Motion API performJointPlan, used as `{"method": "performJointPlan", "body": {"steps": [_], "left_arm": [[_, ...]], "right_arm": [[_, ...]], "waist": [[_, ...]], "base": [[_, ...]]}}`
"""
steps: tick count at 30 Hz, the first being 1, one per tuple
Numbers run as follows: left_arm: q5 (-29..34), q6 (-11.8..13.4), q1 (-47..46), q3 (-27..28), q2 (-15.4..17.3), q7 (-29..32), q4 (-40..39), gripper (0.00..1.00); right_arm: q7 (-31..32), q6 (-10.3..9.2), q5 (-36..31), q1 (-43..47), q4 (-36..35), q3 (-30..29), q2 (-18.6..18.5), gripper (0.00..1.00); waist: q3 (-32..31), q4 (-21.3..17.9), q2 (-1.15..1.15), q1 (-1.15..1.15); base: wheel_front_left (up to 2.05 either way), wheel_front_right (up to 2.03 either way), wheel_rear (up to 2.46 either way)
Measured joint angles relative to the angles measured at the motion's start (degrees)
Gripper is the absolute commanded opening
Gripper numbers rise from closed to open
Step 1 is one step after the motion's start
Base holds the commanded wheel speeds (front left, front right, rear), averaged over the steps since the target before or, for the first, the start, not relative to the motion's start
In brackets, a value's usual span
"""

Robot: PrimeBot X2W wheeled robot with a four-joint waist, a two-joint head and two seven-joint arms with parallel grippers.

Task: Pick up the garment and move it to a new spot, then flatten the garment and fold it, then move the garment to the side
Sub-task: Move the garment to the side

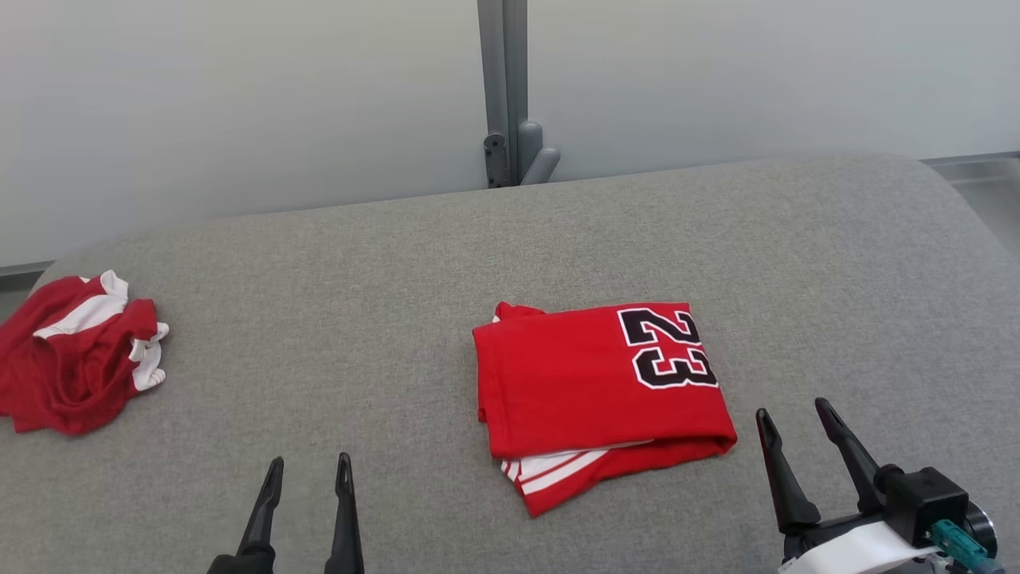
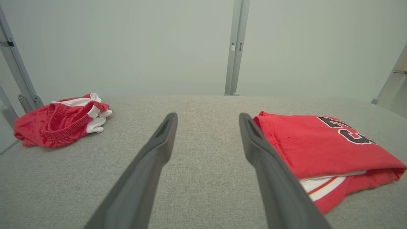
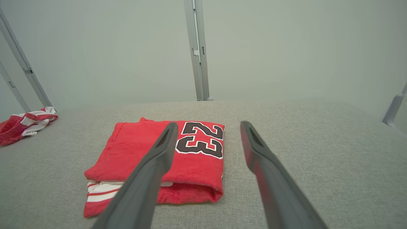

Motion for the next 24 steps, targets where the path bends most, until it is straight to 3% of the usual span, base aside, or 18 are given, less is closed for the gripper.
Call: {"method": "performJointPlan", "body": {"steps": [24], "left_arm": [[0.29,-0.75,0.55,0.18,0.0,0.0,1.79,1.0]], "right_arm": [[0.0,0.0,1.86,0.49,2.12,-1.32,0.37,1.0]], "waist": [[-0.92,1.8,0.0,0.0]], "base": [[0.0,0.0,0.0]]}}
